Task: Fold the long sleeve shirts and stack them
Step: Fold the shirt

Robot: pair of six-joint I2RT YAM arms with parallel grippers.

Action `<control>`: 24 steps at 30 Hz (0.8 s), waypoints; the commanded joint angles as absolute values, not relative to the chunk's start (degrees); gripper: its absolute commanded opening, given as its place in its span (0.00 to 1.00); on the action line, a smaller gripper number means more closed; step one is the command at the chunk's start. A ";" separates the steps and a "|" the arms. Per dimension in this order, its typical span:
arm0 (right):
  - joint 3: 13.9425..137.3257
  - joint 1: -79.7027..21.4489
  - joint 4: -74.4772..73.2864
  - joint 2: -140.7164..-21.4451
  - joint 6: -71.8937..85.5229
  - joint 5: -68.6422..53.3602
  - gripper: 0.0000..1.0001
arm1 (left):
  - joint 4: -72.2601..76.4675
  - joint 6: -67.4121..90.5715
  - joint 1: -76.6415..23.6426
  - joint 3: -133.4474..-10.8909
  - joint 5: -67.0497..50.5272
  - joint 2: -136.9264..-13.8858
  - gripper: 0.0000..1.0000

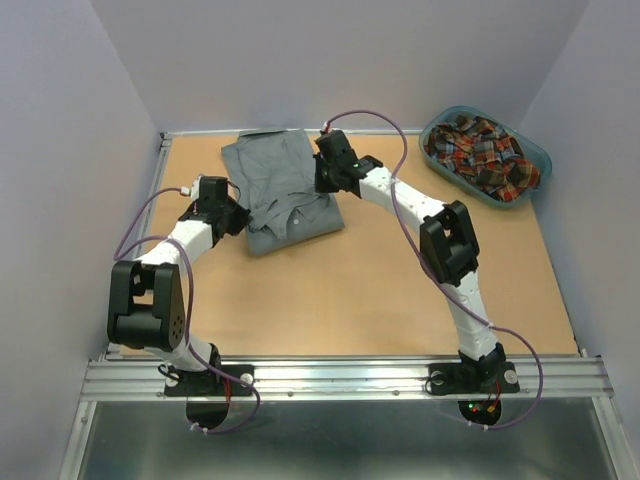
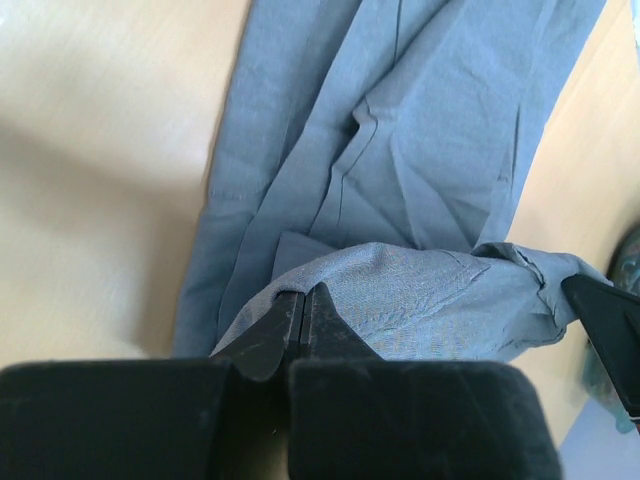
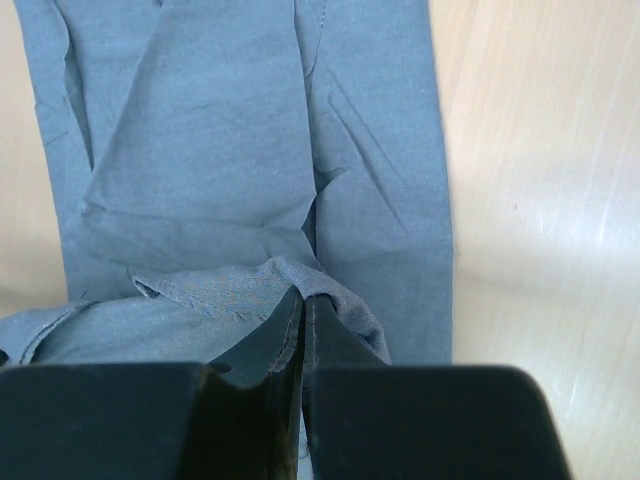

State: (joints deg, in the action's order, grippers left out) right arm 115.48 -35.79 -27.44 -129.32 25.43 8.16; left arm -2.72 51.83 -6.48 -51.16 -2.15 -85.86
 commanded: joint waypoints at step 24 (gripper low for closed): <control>126.65 -34.10 -21.53 -137.99 19.96 11.60 0.41 | -0.35 48.78 -5.10 -60.38 3.25 -98.26 0.00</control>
